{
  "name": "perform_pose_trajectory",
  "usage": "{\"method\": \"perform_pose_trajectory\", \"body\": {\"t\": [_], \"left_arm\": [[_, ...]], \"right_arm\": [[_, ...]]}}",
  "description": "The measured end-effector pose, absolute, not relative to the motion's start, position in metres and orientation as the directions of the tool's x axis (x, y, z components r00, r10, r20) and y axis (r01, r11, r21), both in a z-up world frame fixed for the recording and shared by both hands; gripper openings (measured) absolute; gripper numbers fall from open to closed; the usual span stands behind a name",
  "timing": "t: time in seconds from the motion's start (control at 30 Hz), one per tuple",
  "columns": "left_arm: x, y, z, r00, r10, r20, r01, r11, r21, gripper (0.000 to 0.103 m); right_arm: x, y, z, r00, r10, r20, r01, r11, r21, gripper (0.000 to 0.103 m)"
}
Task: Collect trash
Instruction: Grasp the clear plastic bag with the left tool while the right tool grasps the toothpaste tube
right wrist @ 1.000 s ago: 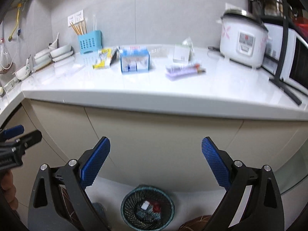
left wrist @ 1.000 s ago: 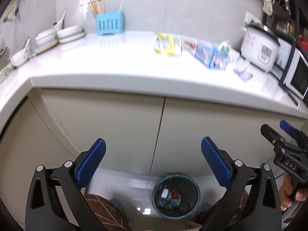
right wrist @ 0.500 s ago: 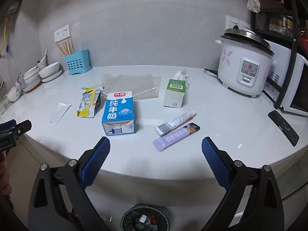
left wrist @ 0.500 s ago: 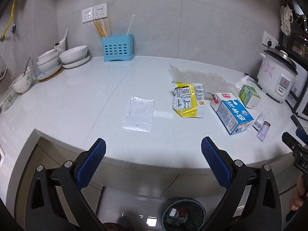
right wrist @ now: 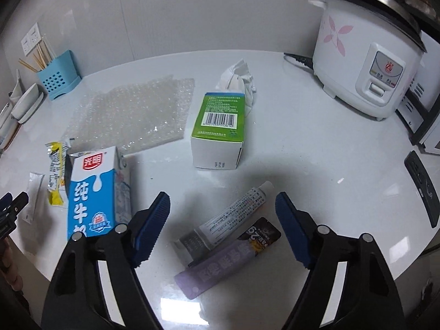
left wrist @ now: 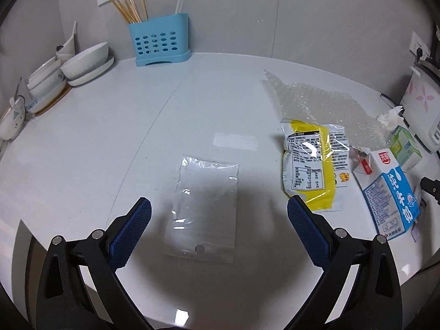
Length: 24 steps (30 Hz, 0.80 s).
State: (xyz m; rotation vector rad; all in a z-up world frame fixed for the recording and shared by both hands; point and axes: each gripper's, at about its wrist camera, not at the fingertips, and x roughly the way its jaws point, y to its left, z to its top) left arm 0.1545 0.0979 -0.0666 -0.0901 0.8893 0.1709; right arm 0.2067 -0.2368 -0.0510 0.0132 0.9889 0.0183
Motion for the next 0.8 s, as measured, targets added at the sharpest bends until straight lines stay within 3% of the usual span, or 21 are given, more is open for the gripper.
{"method": "perform_pose_trajectory", "body": {"t": [0.2, 0.37, 0.5, 0.57, 0.63, 0.8], "left_arm": [[0.179, 0.101, -0.083, 0.583, 0.128, -0.802, -0.186, 0.982, 0.021, 0.097], [0.189, 0.104, -0.089, 0.558, 0.144, -0.817, -0.191, 0.981, 0.043, 0.096], [0.192, 0.106, -0.091, 0.538, 0.138, -0.832, -0.197, 0.980, 0.035, 0.084], [0.191, 0.106, -0.091, 0.533, 0.121, -0.837, -0.198, 0.980, 0.016, 0.077], [0.188, 0.108, -0.088, 0.526, 0.138, -0.839, -0.223, 0.975, 0.020, 0.061], [0.189, 0.110, -0.084, 0.506, 0.134, -0.852, -0.236, 0.972, 0.013, 0.043]], "right_arm": [[0.228, -0.240, -0.076, 0.471, 0.001, -0.882, 0.033, 0.999, 0.018, 0.053], [0.234, -0.242, -0.079, 0.459, -0.015, -0.889, 0.040, 0.999, 0.004, 0.028], [0.237, -0.243, -0.080, 0.455, -0.022, -0.890, 0.040, 0.999, -0.005, 0.019], [0.238, -0.243, -0.078, 0.457, -0.024, -0.889, 0.042, 0.999, -0.006, 0.019], [0.240, -0.243, -0.076, 0.464, -0.028, -0.885, 0.044, 0.999, -0.009, 0.019], [0.239, -0.246, -0.069, 0.494, -0.021, -0.869, 0.060, 0.998, 0.009, 0.019]]}}
